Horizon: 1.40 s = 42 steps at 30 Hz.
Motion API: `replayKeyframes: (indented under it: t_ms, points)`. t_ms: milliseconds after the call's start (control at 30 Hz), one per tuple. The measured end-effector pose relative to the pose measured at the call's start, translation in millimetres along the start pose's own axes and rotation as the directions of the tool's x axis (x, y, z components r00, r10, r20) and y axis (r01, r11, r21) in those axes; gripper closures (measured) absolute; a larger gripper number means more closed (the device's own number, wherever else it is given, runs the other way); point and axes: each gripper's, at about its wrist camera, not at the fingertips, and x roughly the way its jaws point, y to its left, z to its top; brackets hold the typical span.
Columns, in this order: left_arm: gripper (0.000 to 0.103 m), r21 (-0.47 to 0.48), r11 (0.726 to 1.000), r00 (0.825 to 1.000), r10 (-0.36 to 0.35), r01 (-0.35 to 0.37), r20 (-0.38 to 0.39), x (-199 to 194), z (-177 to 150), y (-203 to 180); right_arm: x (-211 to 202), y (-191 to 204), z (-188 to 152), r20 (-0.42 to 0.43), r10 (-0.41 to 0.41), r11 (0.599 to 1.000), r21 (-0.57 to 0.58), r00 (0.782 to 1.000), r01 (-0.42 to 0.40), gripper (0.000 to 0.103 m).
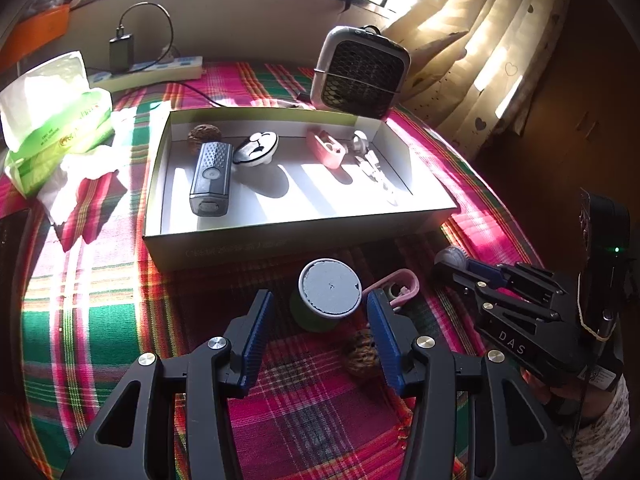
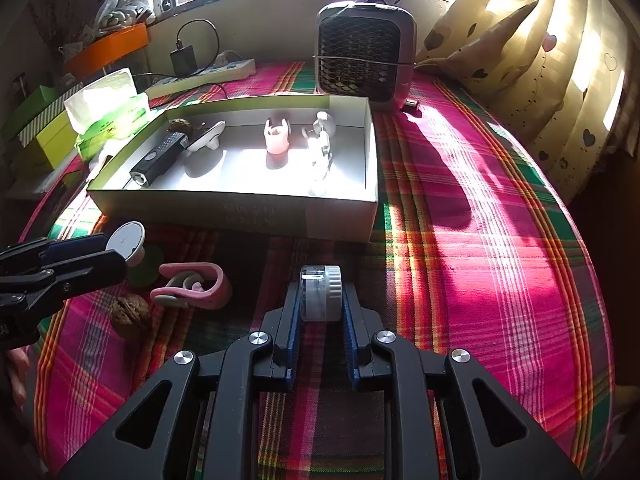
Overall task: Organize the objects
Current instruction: 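Close the left tool on the white round puck while the right tool holds the jar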
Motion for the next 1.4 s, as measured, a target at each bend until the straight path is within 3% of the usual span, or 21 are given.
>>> replayKeyframes:
  t_ms: [367, 967, 1200, 1400]
  points:
    - [0.056, -0.018, 0.998, 0.998, 0.059, -0.059, -0.026, 16.6, 5.7, -1.1, 2.8, -3.4, 3.9, 0.003, 0.032, 0.999, -0.009, 0.999, -0.031, 0.083]
    - [0.056, -0.043, 0.994, 0.995, 0.098, -0.098, -0.022, 20.1, 9.8, -2.1, 4.3, -6.4, 6.1, 0.003, 0.061, 0.998, -0.008, 0.998, -0.061, 0.083]
    - [0.072, -0.032, 0.993, 0.993, 0.116, -0.116, -0.018, 19.7, 9.1, -4.7, 4.3, -6.9, 5.8, 0.004, 0.067, 0.998, -0.008, 0.998, -0.067, 0.083]
    - [0.072, -0.035, 0.992, 0.992, 0.122, -0.122, -0.016, 18.8, 8.2, -3.9, 4.4, -6.8, 5.8, 0.004, 0.070, 0.997, -0.006, 0.998, -0.070, 0.083]
